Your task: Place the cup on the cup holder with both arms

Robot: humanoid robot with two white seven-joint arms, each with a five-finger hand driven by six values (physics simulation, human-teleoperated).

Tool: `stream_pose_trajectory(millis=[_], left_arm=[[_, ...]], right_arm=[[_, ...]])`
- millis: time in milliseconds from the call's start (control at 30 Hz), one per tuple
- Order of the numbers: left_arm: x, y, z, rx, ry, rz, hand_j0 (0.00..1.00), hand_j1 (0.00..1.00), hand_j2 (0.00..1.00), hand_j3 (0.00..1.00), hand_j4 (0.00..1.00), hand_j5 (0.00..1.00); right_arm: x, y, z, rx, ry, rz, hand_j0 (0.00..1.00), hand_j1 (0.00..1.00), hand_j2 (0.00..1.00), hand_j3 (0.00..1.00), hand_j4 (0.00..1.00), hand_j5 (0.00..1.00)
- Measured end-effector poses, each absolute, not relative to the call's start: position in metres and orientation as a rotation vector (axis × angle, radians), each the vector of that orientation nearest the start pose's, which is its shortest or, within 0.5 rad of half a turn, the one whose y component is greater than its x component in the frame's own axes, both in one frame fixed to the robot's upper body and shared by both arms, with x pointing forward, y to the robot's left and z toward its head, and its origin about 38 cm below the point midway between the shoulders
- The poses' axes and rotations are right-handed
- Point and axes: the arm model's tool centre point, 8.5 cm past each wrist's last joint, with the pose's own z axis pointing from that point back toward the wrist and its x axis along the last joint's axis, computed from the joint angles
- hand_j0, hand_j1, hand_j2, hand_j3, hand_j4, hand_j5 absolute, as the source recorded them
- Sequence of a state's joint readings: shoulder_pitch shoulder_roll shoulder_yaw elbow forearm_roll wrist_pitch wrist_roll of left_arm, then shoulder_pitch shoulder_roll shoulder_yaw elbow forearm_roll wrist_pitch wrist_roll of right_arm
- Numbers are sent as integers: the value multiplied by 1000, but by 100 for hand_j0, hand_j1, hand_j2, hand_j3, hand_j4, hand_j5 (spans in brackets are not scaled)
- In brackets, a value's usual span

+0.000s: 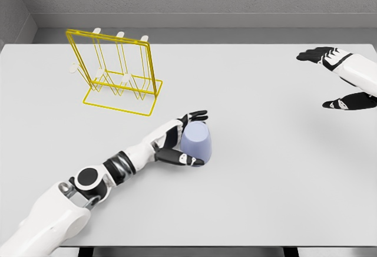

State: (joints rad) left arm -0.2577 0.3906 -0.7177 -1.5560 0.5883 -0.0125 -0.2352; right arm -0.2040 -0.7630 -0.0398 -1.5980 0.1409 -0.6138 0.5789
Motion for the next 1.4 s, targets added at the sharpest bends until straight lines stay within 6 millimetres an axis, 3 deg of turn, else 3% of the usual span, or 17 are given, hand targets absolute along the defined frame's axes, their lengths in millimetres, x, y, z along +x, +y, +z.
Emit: stream_pose_trajectory(millis=[33, 67, 133, 600, 867, 1067, 1400], left_arm=[[356, 127, 70, -699, -1348, -643, 77, 77, 77, 77, 77, 77], [356, 127, 70, -700, -1349, -641, 70, 70, 70, 70, 70, 70], [357, 126, 70, -701, -1351, -638, 68, 68, 68, 68, 68, 68], [363, 134, 79, -692, -1386, -613, 67, 67, 67, 67, 67, 67], [358, 141, 96, -708, -1442, -581, 68, 68, 68, 68, 68, 68], [357, 158, 112, -699, -1480, -573, 68, 68, 68, 68, 68, 68], [361, 169, 124, -685, -1512, -564, 63, 63, 63, 63, 63, 63]], right_arm=[[376, -381, 252, -433, -1749, 1577, 100, 100, 100, 100, 100, 100], [376, -381, 252, -433, -1749, 1577, 100, 100, 100, 100, 100, 100], [376, -381, 252, -432, -1750, 1577, 100, 100, 100, 100, 100, 100], [376, -381, 252, -432, -1749, 1576, 100, 100, 100, 100, 100, 100], [376, -382, 252, -432, -1749, 1576, 100, 100, 100, 100, 100, 100], [376, -382, 252, -432, -1749, 1575, 100, 100, 100, 100, 100, 100], [376, -381, 252, -432, -1750, 1576, 100, 100, 100, 100, 100, 100]])
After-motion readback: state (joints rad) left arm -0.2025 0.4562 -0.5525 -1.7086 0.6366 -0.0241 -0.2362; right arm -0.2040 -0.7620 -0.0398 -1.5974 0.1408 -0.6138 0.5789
